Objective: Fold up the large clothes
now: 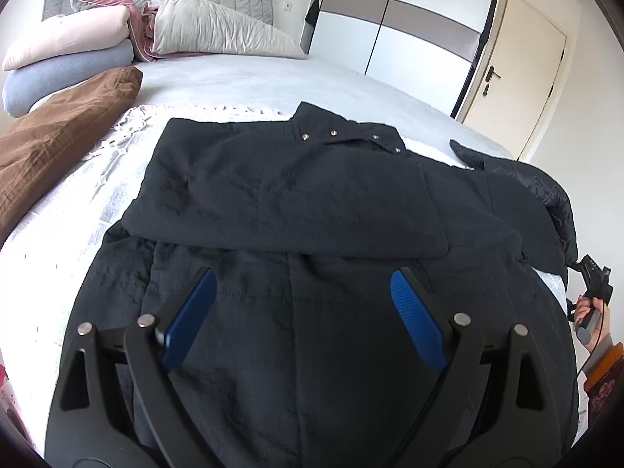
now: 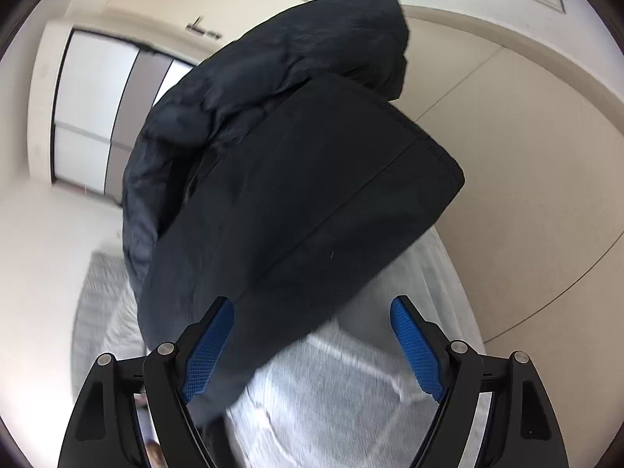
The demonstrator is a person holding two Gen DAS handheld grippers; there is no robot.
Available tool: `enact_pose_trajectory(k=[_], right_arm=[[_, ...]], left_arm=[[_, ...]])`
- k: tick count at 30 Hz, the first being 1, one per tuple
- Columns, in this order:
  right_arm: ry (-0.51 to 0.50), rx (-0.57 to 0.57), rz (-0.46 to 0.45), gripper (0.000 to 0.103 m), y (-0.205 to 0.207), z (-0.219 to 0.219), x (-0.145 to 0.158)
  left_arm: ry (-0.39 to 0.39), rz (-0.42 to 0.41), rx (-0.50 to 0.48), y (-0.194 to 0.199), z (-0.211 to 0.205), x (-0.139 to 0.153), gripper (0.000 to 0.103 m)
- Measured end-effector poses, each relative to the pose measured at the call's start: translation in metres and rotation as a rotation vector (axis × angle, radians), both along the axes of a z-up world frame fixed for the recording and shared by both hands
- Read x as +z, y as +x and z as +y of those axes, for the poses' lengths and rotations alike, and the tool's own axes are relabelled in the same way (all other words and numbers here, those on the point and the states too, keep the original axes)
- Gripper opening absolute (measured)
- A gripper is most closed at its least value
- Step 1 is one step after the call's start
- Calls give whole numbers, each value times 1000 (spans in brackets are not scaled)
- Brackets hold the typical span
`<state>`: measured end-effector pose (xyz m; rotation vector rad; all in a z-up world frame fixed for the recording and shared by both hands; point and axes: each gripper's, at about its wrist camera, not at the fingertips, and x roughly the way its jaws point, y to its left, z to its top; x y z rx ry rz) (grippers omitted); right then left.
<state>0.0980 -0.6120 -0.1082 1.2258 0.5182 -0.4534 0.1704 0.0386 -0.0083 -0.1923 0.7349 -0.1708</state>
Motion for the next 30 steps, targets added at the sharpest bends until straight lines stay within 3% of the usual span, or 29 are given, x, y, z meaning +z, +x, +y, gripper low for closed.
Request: enact_pose_trajectory(k=[2, 5, 7, 14, 20, 24, 30], right_arm=[[25, -48, -26, 72, 4, -7, -5], [37, -80, -48, 39, 8, -13, -3], [-19, -116, -41, 13, 6, -12, 14], [-341, -53, -69, 8, 8, 23, 115], [-573, 65, -187, 8, 18, 95, 208], [-726, 212, -279, 8, 33, 164, 258], [-894, 525, -363, 9, 68, 285, 289]], left_arm=[[-14, -8, 6, 2, 1, 0, 91], [-32, -14, 17, 4, 4, -1, 91], [-27, -5, 26, 6, 5, -3, 91], [-42, 19, 57, 11, 9, -6, 91], [-25, -6, 80, 11, 12, -2, 91], [-53, -4, 79, 11, 17, -1, 91], [-91, -5, 84, 11, 25, 1, 91]])
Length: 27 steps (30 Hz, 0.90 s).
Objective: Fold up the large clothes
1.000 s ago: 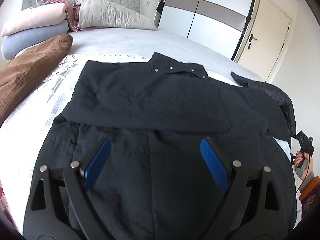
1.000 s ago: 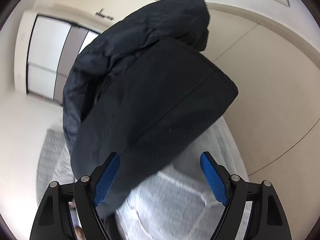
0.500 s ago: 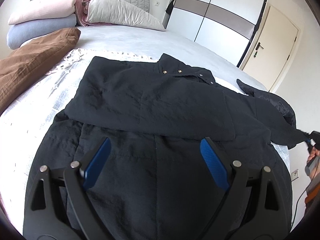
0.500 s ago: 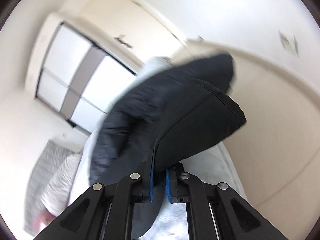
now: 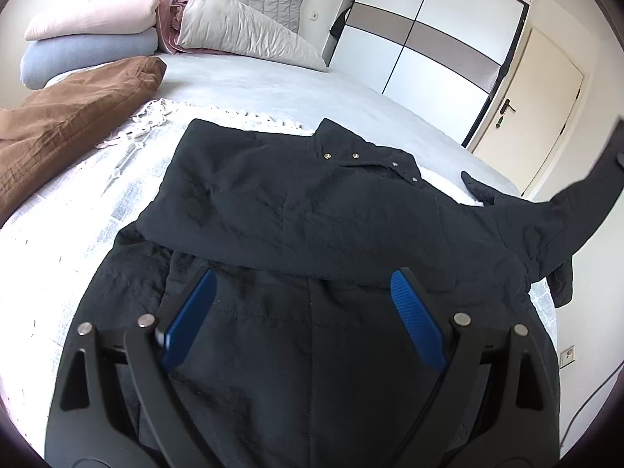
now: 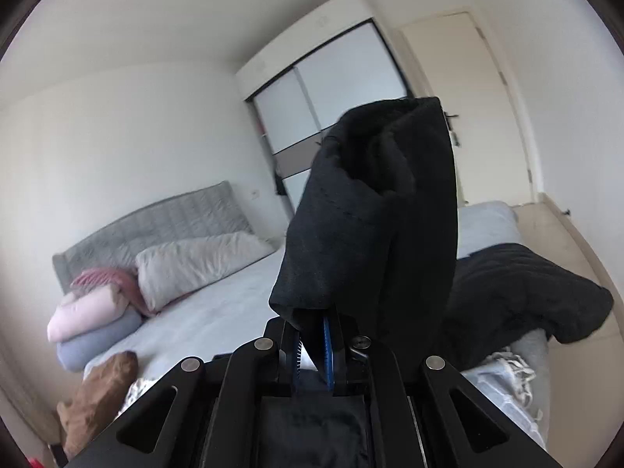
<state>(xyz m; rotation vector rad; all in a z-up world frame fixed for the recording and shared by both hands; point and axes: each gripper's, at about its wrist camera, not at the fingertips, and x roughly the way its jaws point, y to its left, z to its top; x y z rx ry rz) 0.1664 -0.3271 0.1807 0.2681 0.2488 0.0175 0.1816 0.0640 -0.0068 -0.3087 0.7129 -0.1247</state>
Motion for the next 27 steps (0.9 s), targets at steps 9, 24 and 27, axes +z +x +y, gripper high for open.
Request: enact_pose_trajectory(k=[9, 24, 27], right_arm=[[-66, 471, 303, 35, 83, 160, -77], [7, 259, 446, 66, 101, 8, -86], [62, 170, 468, 66, 110, -47, -104]], left_arm=[[-21, 18, -5, 3, 7, -2, 91], [-69, 197, -265, 80, -37, 21, 88], [-38, 250, -274, 119, -64, -1, 80]])
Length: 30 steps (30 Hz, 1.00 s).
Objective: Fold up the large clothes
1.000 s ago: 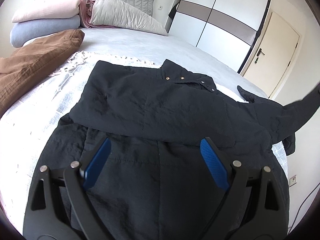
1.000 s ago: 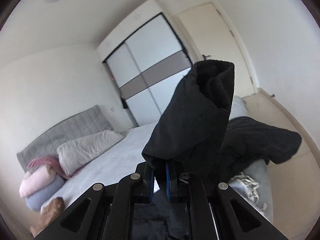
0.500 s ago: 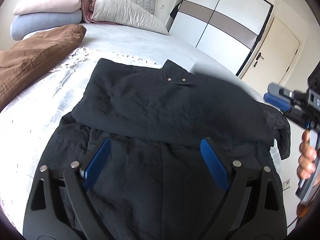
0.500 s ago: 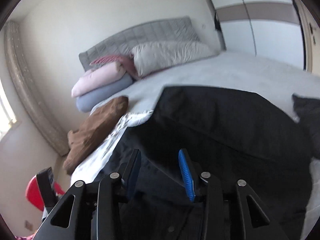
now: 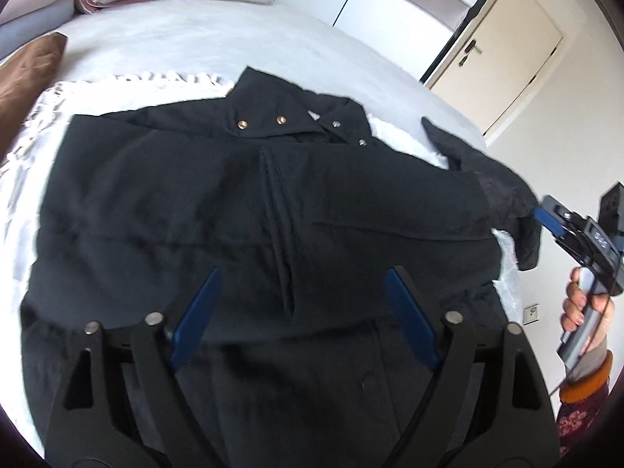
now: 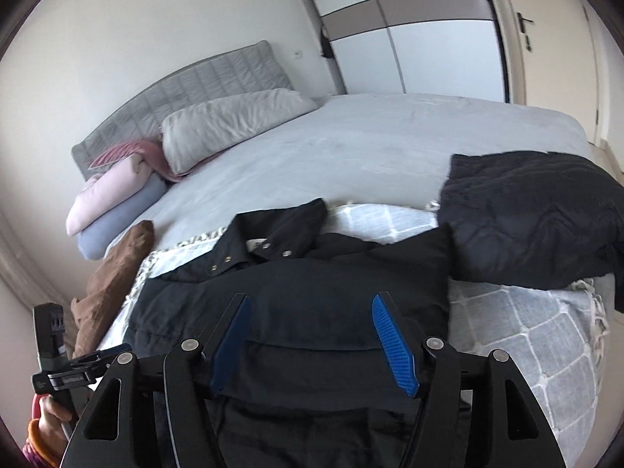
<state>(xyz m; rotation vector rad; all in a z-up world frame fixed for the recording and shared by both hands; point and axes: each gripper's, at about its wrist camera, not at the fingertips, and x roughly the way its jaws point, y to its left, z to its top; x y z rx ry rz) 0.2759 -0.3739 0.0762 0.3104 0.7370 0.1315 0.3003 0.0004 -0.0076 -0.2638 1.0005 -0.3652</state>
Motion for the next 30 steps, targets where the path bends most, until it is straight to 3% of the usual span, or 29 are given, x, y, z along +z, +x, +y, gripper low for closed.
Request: enact_pose_trajectory(k=[3, 5, 8, 10, 12, 14, 15, 16, 19, 21, 23, 25, 27, 29, 30], right_arm=[[57, -77, 54, 66, 16, -41, -27], [97, -109, 94, 66, 30, -63, -45], [189, -143, 116, 66, 53, -84, -68], [286, -193, 121, 66, 68, -96, -84], [383, -248, 143, 63, 85, -106, -102], [436, -259, 177, 41, 99, -105, -116], [456, -247, 193, 15, 105, -101, -120], [433, -245, 187, 10, 107, -95, -115], [283, -157, -2, 7, 99, -65, -66], [206, -137, -77, 7, 95, -57, -42], [103, -156, -83, 6, 102, -56, -31], [17, -239, -47, 5, 115, -68, -32], [35, -305, -22, 8, 112, -86, -30], [86, -311, -26, 10, 100, -99, -26], [78, -283, -28, 19, 92, -98, -25]], left_arm=[[-11, 81, 6, 31, -16, -28, 61], [-20, 117, 36, 43, -19, -41, 38], [-35, 103, 70, 45, -17, -43, 10], [-25, 43, 76, 38, -14, -34, 9], [40, -50, 71, 24, -17, -20, 8], [91, -98, 53, 15, -18, -12, 8], [107, -113, 42, 11, -18, -9, 8], [115, -129, 36, 8, -16, -5, 8], [130, -177, 47, 6, -7, 5, 8], [117, -186, 34, 9, -3, 5, 8], [127, -175, 12, 16, -8, -3, 8], [191, -119, -30, 30, -21, -20, 11], [209, -81, -34, 36, -23, -32, 21], [202, -118, -19, 33, -18, -25, 25], [208, -148, -7, 31, -17, -18, 27]])
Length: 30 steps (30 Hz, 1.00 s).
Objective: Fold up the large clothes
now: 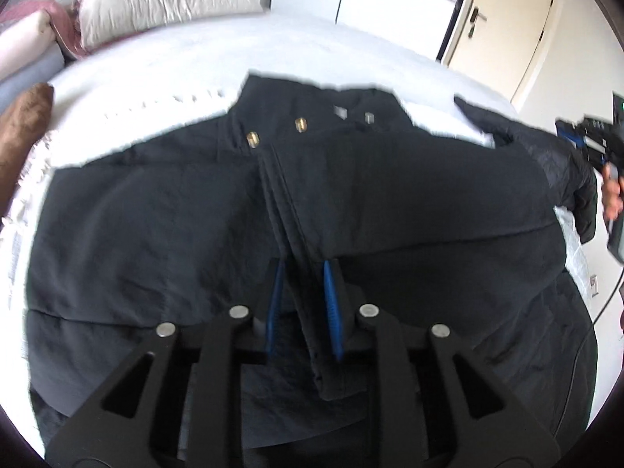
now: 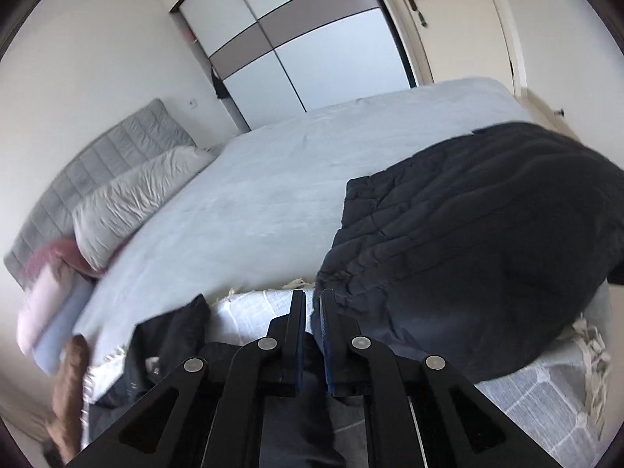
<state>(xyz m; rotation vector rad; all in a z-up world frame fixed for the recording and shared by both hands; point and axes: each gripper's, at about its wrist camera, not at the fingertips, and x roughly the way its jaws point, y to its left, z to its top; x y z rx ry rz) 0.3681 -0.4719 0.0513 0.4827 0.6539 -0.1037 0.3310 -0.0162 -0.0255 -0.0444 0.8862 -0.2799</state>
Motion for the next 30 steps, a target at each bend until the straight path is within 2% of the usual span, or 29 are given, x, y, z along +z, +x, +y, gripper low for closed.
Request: enact_pose_trajectory(k=[1, 2, 3, 5, 8, 10, 11, 12, 14, 15, 16, 18, 19, 21, 23, 24, 25, 28, 30], right_arm=[[-28, 28, 14, 35, -5, 5, 0], [-79, 65, 39, 41, -11, 14, -3], [-115, 96, 57, 44, -15, 22, -7], [-135, 145, 111, 44, -20, 37, -23], [-105, 202, 209, 44, -7, 56, -51], [-66, 190, 262, 44, 13, 61, -72], [-33, 183, 276, 40, 19, 61, -78], [-15, 171, 261, 14, 23, 61, -79], [-15, 160, 198, 10, 27, 62, -64], [-25, 145, 150, 10, 27, 59, -54], [-16, 115, 112, 9, 26, 53, -47], [23, 123, 100, 10, 23, 42, -41], [18, 137, 104, 14, 18, 40, -39], [-3, 161, 104, 18, 3, 36, -34], [-24, 195, 84, 29, -22, 29, -31], [-26, 204, 86, 42, -35, 24, -33], [-21, 213, 95, 49, -46, 20, -36], [28, 287, 138, 52, -71, 12, -60], [100, 330, 150, 53, -80, 7, -77]], left_arm=[[3, -28, 7, -2, 0, 7, 35], [-1, -52, 8, -3, -1, 13, 41], [-11, -75, -1, -4, -4, 20, 42], [-25, -91, -32, 0, -16, 28, 45], [-24, -103, -105, 7, -42, 25, 50], [-2, -105, -170, 12, -65, 16, 50], [19, -95, -199, 15, -78, 12, 50], [30, -91, -236, 15, -90, 10, 50], [53, -76, -324, 13, -111, 5, 50], [84, -38, -363, 17, -123, -3, 50], [124, -10, -387, 16, -131, -11, 50], [222, -29, -419, 11, -142, -17, 50], [235, -31, -435, 10, -143, -14, 50], [207, -9, -457, 16, -142, 0, 50], [176, -12, -461, 23, -146, 15, 51], [161, -16, -461, 29, -151, 25, 51], [145, -22, -463, 34, -159, 35, 52], [104, -40, -485, 49, -195, 57, 56], [74, -24, -503, 59, -231, 65, 56]])
